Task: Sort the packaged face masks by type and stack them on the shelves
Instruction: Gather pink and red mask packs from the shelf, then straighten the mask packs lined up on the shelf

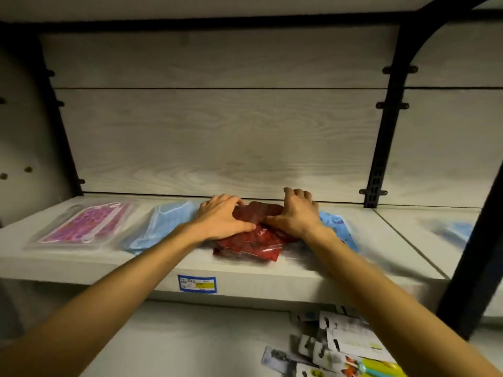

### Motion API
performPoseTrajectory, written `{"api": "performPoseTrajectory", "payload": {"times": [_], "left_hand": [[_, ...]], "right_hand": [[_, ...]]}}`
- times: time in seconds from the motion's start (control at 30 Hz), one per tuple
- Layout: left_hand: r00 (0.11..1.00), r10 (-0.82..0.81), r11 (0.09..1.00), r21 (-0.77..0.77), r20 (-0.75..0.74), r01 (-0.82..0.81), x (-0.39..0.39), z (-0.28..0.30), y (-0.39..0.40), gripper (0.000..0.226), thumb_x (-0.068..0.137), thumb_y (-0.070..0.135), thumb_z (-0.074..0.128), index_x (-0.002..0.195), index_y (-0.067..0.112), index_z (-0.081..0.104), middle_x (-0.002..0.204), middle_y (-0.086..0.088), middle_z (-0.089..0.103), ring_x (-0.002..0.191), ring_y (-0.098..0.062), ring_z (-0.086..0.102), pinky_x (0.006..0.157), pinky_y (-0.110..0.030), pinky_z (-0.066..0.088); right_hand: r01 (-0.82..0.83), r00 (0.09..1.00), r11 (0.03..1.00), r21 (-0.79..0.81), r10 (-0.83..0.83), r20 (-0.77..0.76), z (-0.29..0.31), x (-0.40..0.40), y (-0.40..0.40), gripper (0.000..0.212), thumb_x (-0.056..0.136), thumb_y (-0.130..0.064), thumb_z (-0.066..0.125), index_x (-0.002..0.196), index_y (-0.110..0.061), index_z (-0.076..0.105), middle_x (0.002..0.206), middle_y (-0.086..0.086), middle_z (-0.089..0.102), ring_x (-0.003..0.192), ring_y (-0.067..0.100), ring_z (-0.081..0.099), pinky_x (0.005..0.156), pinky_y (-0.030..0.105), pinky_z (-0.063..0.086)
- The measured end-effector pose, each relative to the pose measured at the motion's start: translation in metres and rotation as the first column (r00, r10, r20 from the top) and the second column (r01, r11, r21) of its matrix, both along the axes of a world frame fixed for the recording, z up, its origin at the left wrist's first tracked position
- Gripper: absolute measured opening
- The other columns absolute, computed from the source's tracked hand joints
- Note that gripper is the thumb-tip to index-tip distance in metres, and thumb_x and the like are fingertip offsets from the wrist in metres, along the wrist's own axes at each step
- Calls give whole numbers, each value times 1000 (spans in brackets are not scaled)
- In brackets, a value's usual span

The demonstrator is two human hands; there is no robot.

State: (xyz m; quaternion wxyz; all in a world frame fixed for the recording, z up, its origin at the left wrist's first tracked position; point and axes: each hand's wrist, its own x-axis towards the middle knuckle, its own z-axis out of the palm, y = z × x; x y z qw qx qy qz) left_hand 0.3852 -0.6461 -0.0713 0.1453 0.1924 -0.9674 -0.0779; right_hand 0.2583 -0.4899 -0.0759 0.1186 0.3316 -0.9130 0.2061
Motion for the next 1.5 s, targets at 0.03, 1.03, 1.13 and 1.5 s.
{"api": "performPoseTrajectory", "payload": {"times": [0.03, 1.03, 1.13, 1.5], "left_hand": [[999, 33, 999, -1, -10, -33, 2, 2, 1, 79, 75, 72, 70, 139, 31, 50, 144, 0, 52, 133, -24, 46, 104, -40, 41], [930, -245, 962, -186, -273, 199, 19, 3, 390, 24, 91, 52, 58, 85, 30, 65, 70, 11, 67, 70, -11, 65, 66, -31, 54], [925, -334, 921, -271, -181, 280, -10, 15, 439, 29, 90, 58, 56, 92, 31, 67, 81, 8, 72, 78, -15, 67, 75, -34, 55], [913, -402, 894, -245, -75, 374, -180, 22, 558, 35, 85, 55, 55, 105, 29, 67, 108, 4, 73, 98, -23, 66, 77, -34, 49]], "right_hand": [[4, 1000, 1000, -11, -4, 0, -1, 2, -1, 89, 72, -65, 75, 138, -13, 47, 139, 14, 51, 131, 36, 42, 106, 46, 38], [-244, 961, 959, -142, 219, -172, -6, 36, 463, 40, 95, -21, 58, 134, -25, 53, 110, -10, 72, 93, 13, 69, 80, 31, 54], [-98, 985, 978, -185, 69, -157, -8, 12, 509, 41, 93, -22, 58, 134, -23, 54, 112, -6, 73, 100, 19, 68, 81, 32, 52], [258, 964, 937, -235, -265, 1, -7, -154, 638, 50, 93, -29, 62, 139, -17, 49, 125, 2, 68, 114, 28, 60, 86, 37, 48]]}}
